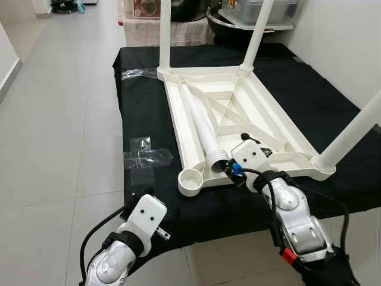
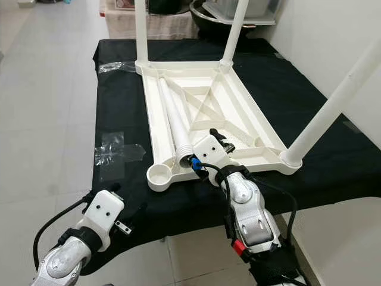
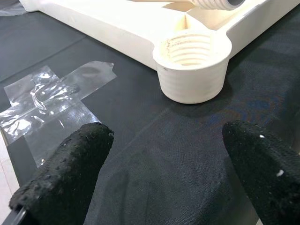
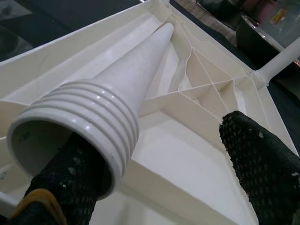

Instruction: Building children table

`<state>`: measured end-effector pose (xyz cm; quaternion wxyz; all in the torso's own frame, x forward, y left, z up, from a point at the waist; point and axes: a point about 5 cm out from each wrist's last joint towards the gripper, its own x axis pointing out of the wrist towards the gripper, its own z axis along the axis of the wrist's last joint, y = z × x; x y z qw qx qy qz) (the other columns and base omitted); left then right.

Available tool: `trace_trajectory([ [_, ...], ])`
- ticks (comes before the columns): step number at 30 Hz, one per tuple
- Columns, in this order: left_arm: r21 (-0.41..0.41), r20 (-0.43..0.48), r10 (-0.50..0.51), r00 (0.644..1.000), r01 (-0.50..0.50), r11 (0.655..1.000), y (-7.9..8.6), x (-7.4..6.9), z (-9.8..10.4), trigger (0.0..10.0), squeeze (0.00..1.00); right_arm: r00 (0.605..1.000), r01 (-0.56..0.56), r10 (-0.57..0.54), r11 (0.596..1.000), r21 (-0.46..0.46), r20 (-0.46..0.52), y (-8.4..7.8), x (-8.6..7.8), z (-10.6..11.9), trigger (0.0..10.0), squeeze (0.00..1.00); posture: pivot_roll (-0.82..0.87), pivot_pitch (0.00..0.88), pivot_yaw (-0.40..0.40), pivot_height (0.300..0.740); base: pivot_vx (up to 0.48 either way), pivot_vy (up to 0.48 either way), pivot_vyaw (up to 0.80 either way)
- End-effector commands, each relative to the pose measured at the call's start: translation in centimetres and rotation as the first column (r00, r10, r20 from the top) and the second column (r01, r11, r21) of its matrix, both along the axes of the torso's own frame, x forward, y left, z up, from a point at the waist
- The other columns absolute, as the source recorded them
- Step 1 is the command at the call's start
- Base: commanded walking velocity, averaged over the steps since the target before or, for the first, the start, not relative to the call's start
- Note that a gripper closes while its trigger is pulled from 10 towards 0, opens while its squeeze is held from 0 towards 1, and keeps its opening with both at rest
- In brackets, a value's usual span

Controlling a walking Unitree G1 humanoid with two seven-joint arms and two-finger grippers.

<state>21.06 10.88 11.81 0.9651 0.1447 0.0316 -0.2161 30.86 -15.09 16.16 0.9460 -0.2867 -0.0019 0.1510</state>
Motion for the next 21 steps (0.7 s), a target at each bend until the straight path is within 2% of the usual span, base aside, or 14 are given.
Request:
trace_trajectory([
  [1,-0.01,-0.016,-0.014,1.0,0.014,1.0,-0.3,-0.4,-0.1,10.0,0.0,1.0,0.006,-0.006,1.0,-0.011,0.001,0.3,0.1,-0.3,10.0,0.0,0.07,0.148,-0.104,0.74,0.0,0.0,0.0],
  [7,-0.013,-0.019,-0.014,1.0,0.014,1.0,-0.3,-0.5,-0.1,10.0,0.0,1.0,0.009,-0.009,1.0,-0.013,-0.008,0.7,0.2,-0.8,10.0,0.0,0.08,0.152,-0.106,0.74,0.0,0.0,0.0],
  [8,-0.012,-0.023,-0.012,1.0,0.012,1.0,-0.3,-0.5,-0.2,10.0,0.0,1.0,0.013,-0.013,1.0,-0.014,-0.005,0.8,0.3,-0.9,6.9,0.0,0.08,0.152,-0.106,0.74,0.0,0.0,0.0],
  [9,-0.013,-0.024,-0.012,1.0,0.011,1.0,-0.3,-0.5,-0.2,10.0,0.0,1.0,0.012,-0.012,1.0,-0.003,-0.001,1.0,0.4,-0.8,0.0,0.0,0.08,0.15,-0.109,0.74,0.0,0.0,0.0],
  [21,-0.015,-0.03,-0.014,0.999,0.013,1.0,-0.4,-0.6,-0.3,10.0,0.0,1.0,-0.007,0.006,1.0,0.026,0.022,2.3,0.7,-0.9,0.0,0.0,0.08,0.142,-0.11,0.74,0.0,0.0,0.0],
])
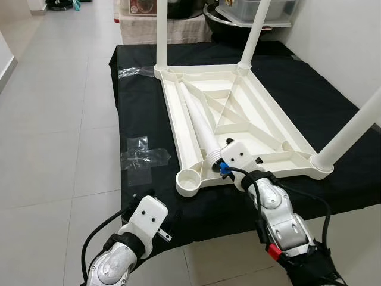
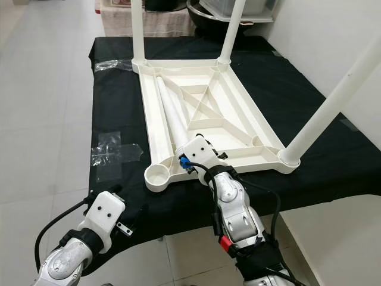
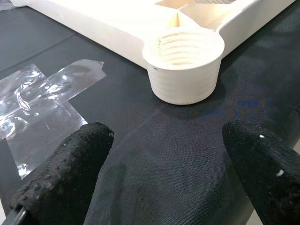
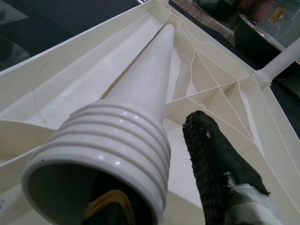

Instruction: Building children table

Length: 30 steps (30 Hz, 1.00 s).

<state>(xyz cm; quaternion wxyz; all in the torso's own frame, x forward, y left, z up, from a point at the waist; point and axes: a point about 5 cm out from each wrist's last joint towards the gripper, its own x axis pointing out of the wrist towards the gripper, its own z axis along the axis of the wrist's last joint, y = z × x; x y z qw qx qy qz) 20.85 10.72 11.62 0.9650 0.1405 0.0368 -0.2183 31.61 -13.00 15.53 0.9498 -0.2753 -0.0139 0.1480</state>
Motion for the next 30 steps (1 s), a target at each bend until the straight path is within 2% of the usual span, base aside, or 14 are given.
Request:
trace_trajectory([
  [1,-0.01,-0.017,-0.011,1.0,0.011,1.0,-0.2,-0.4,-0.1,10.0,0.0,1.0,-0.008,0.008,1.0,-0.001,0.003,0.2,-0.1,-0.3,0.0,0.0,0.08,0.142,-0.11,0.74,0.0,0.0,0.0],
  [4,-0.011,-0.02,-0.01,1.0,0.009,1.0,-0.2,-0.4,-0.1,10.0,0.0,1.0,-0.003,0.003,1.0,0.003,0.011,0.2,-0.1,-0.2,0.0,0.0,0.07,0.142,-0.111,0.74,0.0,0.0,0.0],
  [9,-0.014,-0.02,-0.009,1.0,0.009,1.0,-0.2,-0.3,-0.2,10.0,0.0,0.996,0.044,-0.047,0.998,0.038,0.076,-0.9,0.2,1.1,0.0,0.0,0.07,0.135,-0.106,0.74,0.0,0.0,0.0],
  [16,-0.012,-0.024,-0.009,1.0,0.009,1.0,-0.1,-0.2,-0.3,10.0,0.0,0.989,0.09,-0.099,0.993,0.083,0.114,-1.8,0.4,1.8,0.0,0.0,0.07,0.127,-0.102,0.74,0.0,0.0,0.0],
  [21,-0.016,-0.032,0.003,0.999,-0.004,1.0,0.1,0.0,-0.4,10.0,0.0,0.967,0.159,-0.192,0.968,0.194,0.166,-3.3,0.4,3.2,0.0,0.0,0.08,0.119,-0.095,0.74,0.0,0.0,0.0],
  [23,-0.015,-0.032,0.005,0.999,-0.005,1.0,0.2,0.2,-0.5,10.0,0.0,0.95,0.171,-0.229,0.95,0.259,0.213,-4.3,0.4,4.7,0.0,0.0,0.08,0.114,-0.091,0.74,0.0,0.0,0.0],
  [25,-0.015,-0.032,0.005,0.999,-0.005,1.0,0.2,0.2,-0.5,10.0,0.0,0.95,0.171,-0.229,0.95,0.259,0.213,-4.3,0.4,4.7,0.0,0.0,0.08,0.114,-0.091,0.74,0.0,0.0,0.0],
  [26,-0.028,-0.041,0.017,0.999,-0.018,0.999,0.5,0.5,-0.5,10.0,0.0,0.938,0.157,-0.247,0.927,0.34,0.241,-5.1,0.4,6.1,0.0,0.0,0.08,0.102,-0.084,0.74,0.0,0.0,0.0],
  [28,-0.028,-0.041,0.017,0.999,-0.018,0.999,0.5,0.5,-0.5,10.0,0.0,0.938,0.157,-0.247,0.927,0.34,0.241,-5.1,0.4,6.1,0.0,0.0,0.08,0.102,-0.084,0.74,0.0,0.0,0.0],
  [29,-0.036,-0.044,0.021,0.999,-0.023,0.999,0.6,0.6,-0.5,10.0,0.0,0.94,0.139,-0.242,0.914,0.38,0.239,-5.2,0.4,6.4,0.0,0.0,0.08,0.102,-0.084,0.74,0.0,0.0,0.0],
  [30,-0.036,-0.044,0.021,0.999,-0.023,0.999,0.6,0.6,-0.5,10.0,0.0,0.94,0.139,-0.242,0.914,0.38,0.239,-5.2,0.4,6.4,0.0,0.0,0.08,0.102,-0.084,0.74,0.0,0.0,0.0],
])
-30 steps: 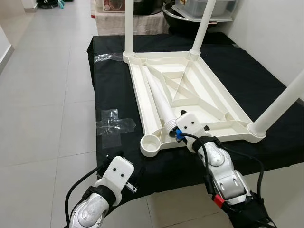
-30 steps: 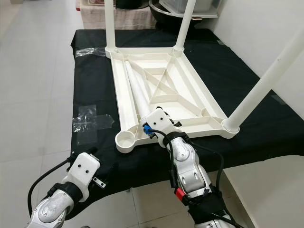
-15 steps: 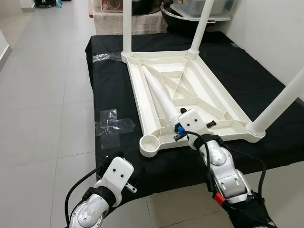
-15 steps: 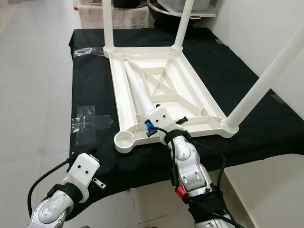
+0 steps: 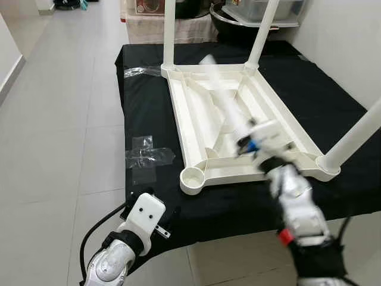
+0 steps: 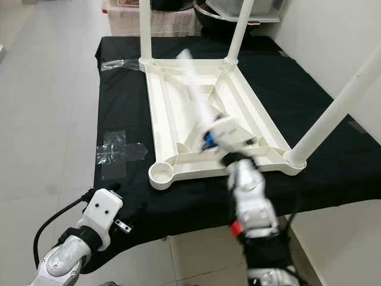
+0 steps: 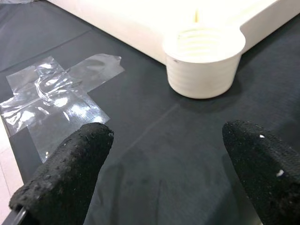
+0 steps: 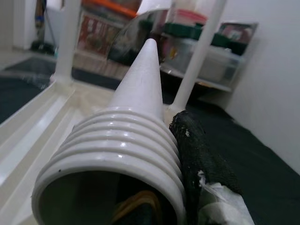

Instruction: Building children table

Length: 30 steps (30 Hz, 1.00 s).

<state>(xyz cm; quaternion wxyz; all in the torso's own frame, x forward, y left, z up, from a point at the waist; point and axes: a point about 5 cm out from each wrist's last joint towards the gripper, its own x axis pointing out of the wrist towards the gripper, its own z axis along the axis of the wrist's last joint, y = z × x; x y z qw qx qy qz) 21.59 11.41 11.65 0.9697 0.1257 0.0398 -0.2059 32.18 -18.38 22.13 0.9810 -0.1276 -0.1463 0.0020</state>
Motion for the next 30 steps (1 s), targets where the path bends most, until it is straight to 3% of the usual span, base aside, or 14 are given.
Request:
trace_trajectory([
  [1,-0.05,-0.052,0.027,0.998,-0.029,0.998,0.3,0.4,-0.5,10.0,0.0,0.997,-0.08,0.08,0.989,0.127,0.005,-0.3,-0.2,0.3,0.0,0.0,0.09,0.09,-0.082,0.74,0.0,0.0,0.0],
  [6,-0.078,-0.057,0.05,0.997,-0.054,0.996,0.9,0.8,-0.3,10.0,0.0,0.988,-0.145,0.151,0.959,0.244,-0.006,-0.5,-0.2,0.2,0.0,0.0,0.09,0.086,-0.079,0.74,0.0,0.0,0.0],
  [7,-0.142,-0.07,0.08,0.994,-0.089,0.986,1.3,1.2,0.1,10.0,1.0,0.98,-0.184,0.198,0.928,0.323,-0.011,-0.5,-0.2,-0.1,0.0,0.0,0.09,0.081,-0.084,0.74,0.0,0.0,0.0],
  [11,-0.519,-0.129,0.187,0.974,-0.227,0.824,3.5,3.0,2.6,10.0,1.0,0.928,-0.282,0.371,0.763,0.582,-0.035,-0.2,-0.5,-1.9,0.0,0.0,0.1,0.069,-0.091,0.74,0.0,0.0,0.0],
  [12,-0.519,-0.129,0.187,0.974,-0.227,0.824,3.5,3.0,2.6,10.0,1.0,0.928,-0.282,0.371,0.763,0.582,-0.035,-0.2,-0.5,-1.9,0.0,0.0,0.1,0.069,-0.091,0.74,0.0,0.0,0.0],
  [13,-0.65,-0.141,0.201,0.969,-0.244,0.72,4.4,3.7,3.7,10.0,1.0,0.901,-0.318,0.433,0.704,0.635,-0.029,0.0,-0.7,-2.5,0.0,0.0,0.1,0.067,-0.093,0.74,0.0,0.0,0.0],
  [14,-0.65,-0.141,0.201,0.969,-0.244,0.72,4.4,3.7,3.7,10.0,1.0,0.901,-0.318,0.433,0.704,0.635,-0.029,0.0,-0.7,-2.5,0.0,0.0,0.1,0.067,-0.093,0.74,0.0,0.0,0.0],
  [15,-0.772,-0.134,0.193,0.972,-0.224,0.595,5.3,4.3,4.9,10.0,0.0,0.878,-0.336,0.478,0.648,0.684,-0.021,0.2,-0.8,-3.2,0.0,0.0,0.1,0.059,-0.095,0.74,0.0,0.0,0.0],
  [18,-0.93,-0.068,0.111,0.991,-0.103,0.353,6.5,5.0,7.5,10.0,0.0,0.838,-0.357,0.545,0.557,0.75,-0.005,0.4,-1.2,-4.2,0.0,0.0,0.1,0.051,-0.096,0.74,0.0,0.0,0.0],
  [20,-0.93,-0.068,0.111,0.991,-0.103,0.353,6.5,5.0,7.5,10.0,0.0,0.838,-0.357,0.545,0.557,0.75,-0.005,0.4,-1.2,-4.2,0.0,0.0,0.1,0.051,-0.096,0.74,0.0,0.0,0.0],
  [22,-0.977,-0.007,0.041,0.999,-0.015,0.211,7.1,5.1,8.7,10.0,0.0,0.757,-0.436,0.652,0.444,0.783,0.051,1.3,-2.1,-4.1,0.0,0.0,0.11,0.045,-0.094,0.74,0.0,0.0,0.0],
  [23,-0.977,-0.007,0.041,0.999,-0.015,0.211,7.1,5.1,8.7,10.0,0.0,0.757,-0.436,0.652,0.444,0.783,0.051,1.3,-2.1,-4.1,0.0,0.0,0.11,0.045,-0.094,0.74,0.0,0.0,0.0],
  [26,-0.996,0.06,-0.024,0.998,0.061,0.071,8.0,5.0,9.3,10.0,0.0,0.604,-0.54,0.789,0.301,0.786,0.112,2.7,-4.0,-3.6,0.0,0.0,0.1,0.041,-0.088,0.74,0.0,0.0,0.0],
  [30,-0.997,0.071,-0.042,0.997,0.072,0.04,8.2,4.9,9.5,10.0,0.0,0.577,-0.552,0.808,0.285,0.784,0.113,2.9,-4.3,-3.6,0.0,0.0,0.1,0.041,-0.088,0.74,0.0,0.0,0.0],
])
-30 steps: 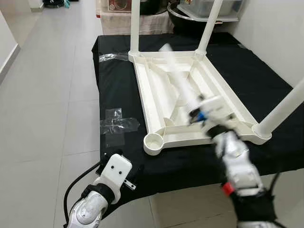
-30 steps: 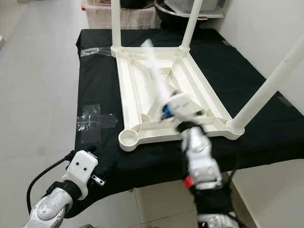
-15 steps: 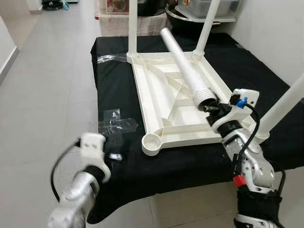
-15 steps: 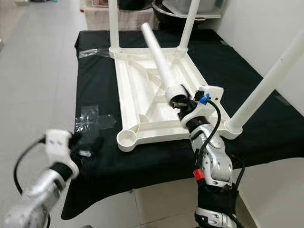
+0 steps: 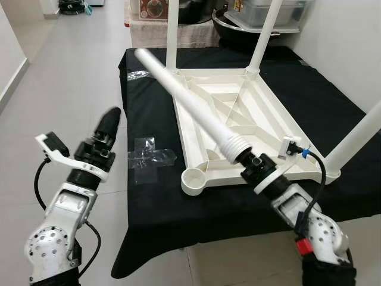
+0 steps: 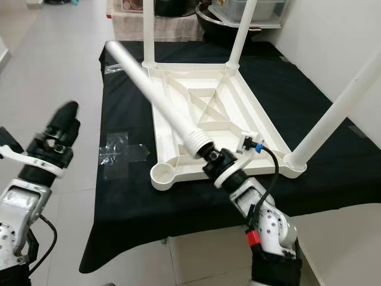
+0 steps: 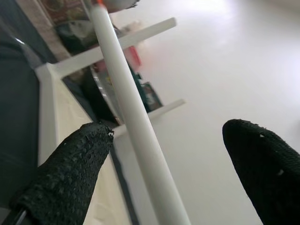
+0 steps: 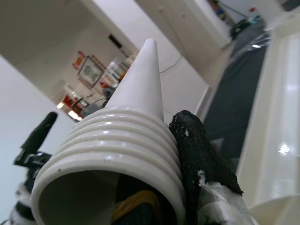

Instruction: Building children table

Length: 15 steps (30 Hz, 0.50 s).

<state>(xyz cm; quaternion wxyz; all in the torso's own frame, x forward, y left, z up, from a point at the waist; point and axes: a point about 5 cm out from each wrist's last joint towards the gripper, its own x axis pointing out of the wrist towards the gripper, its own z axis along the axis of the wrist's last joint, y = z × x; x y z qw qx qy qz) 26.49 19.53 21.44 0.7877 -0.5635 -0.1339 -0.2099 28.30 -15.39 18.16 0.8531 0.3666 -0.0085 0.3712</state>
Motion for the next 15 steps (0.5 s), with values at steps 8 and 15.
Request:
trace_trajectory([
  [8,-0.083,0.035,-0.16,0.986,0.163,0.983,0.3,-0.7,0.0,10.0,0.0,0.946,-0.323,0.323,0.944,0.069,0.01,1.2,-3.4,0.1,0.0,0.0,0.1,0.039,-0.09,0.74,0.0,0.0,0.0],
  [15,-0.002,0.001,-0.226,0.974,0.226,0.974,-0.1,-0.9,-0.1,10.0,0.0,0.901,-0.433,0.434,0.901,0.031,-0.011,1.4,-4.6,0.1,0.0,0.0,0.09,0.057,-0.084,0.74,0.0,0.0,0.0],
])
